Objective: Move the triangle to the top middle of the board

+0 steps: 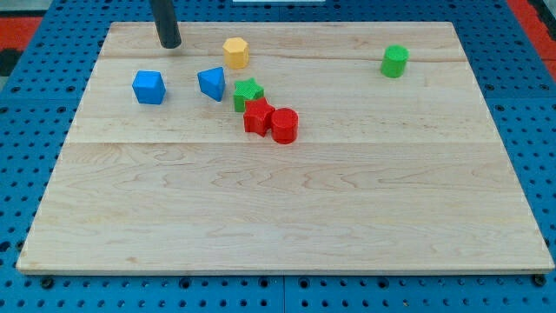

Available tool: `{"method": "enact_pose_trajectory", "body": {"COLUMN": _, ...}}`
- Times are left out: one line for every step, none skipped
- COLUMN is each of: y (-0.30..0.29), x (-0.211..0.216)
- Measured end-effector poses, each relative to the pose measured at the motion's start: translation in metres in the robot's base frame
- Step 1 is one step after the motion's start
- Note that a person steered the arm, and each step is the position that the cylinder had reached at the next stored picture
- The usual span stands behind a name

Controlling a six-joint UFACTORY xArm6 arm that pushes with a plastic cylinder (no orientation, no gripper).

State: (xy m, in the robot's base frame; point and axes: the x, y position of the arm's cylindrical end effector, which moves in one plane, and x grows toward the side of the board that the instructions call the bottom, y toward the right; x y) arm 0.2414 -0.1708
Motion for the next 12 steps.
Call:
{"method": "enact_pose_trajectory", "body": {"y": 0.01, "x": 0.004}}
{"method": "enact_pose_trajectory", "body": {"y": 0.019, "x": 0.058}}
{"method": "enact_pose_trajectory", "body": {"y": 0.035, "x": 0.076}}
{"method": "enact_pose_trajectory", "body": {"y": 0.032, "x": 0.122}}
{"method": "enact_pose_trajectory", "body": {"y": 0.095, "x": 0.082}}
{"method": "enact_pose_trajectory", "body": {"y": 0.132, "x": 0.037}}
{"method": "enact_pose_trajectory", "body": {"y": 0.149, "x": 0.006}}
{"method": "enact_pose_trajectory", "body": {"y": 0.155, "x": 0.005}}
{"method": "enact_pose_trajectory", "body": {"y": 0.165, "x": 0.026}}
{"method": "enact_pose_trajectory", "body": {"y": 0.195, "x": 0.022}}
{"method": "enact_pose_trajectory", "body": {"y": 0.197, "x": -0.005}}
{"method": "enact_pose_trajectory", "body": {"y": 0.201, "x": -0.011}}
